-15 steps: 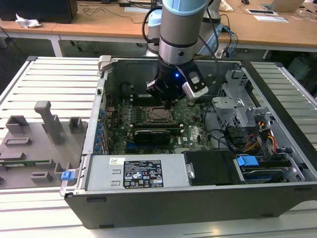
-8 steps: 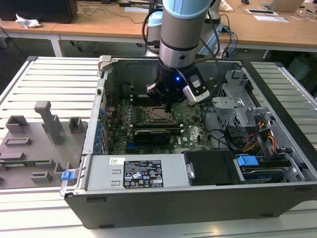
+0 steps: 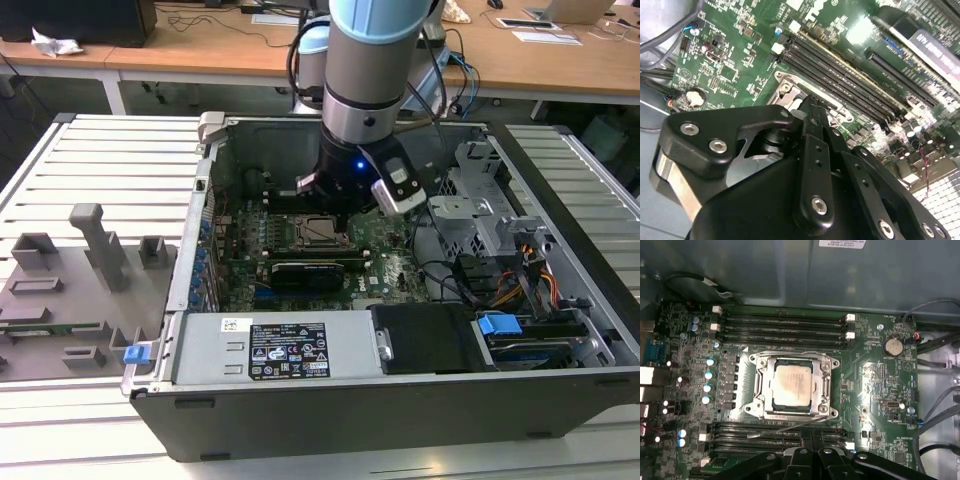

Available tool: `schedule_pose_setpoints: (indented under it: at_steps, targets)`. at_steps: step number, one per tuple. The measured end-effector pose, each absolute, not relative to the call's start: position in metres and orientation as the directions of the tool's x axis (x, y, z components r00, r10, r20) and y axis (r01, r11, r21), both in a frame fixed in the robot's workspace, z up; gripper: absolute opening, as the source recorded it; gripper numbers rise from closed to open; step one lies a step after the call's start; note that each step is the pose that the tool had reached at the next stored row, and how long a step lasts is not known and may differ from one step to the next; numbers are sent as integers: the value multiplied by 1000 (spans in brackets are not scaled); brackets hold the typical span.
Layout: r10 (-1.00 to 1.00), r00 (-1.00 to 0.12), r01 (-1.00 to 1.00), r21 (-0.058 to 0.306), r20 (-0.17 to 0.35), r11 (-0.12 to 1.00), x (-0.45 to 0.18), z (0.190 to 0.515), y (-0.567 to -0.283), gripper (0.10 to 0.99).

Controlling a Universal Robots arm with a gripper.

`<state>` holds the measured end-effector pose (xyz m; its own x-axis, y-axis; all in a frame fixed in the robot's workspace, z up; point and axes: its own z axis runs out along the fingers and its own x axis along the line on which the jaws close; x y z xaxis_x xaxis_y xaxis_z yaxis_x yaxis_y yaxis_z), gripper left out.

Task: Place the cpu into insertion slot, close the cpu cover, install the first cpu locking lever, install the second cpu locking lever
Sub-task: 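Install the second cpu locking lever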

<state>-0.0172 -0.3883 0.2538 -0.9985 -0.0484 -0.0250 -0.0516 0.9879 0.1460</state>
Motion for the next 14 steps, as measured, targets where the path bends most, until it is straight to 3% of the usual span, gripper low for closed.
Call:
schedule_pose_setpoints:
  at_steps: [14]
  targets:
    - [-51,-998,-55,152,-24,987,-53,233,-390,110]
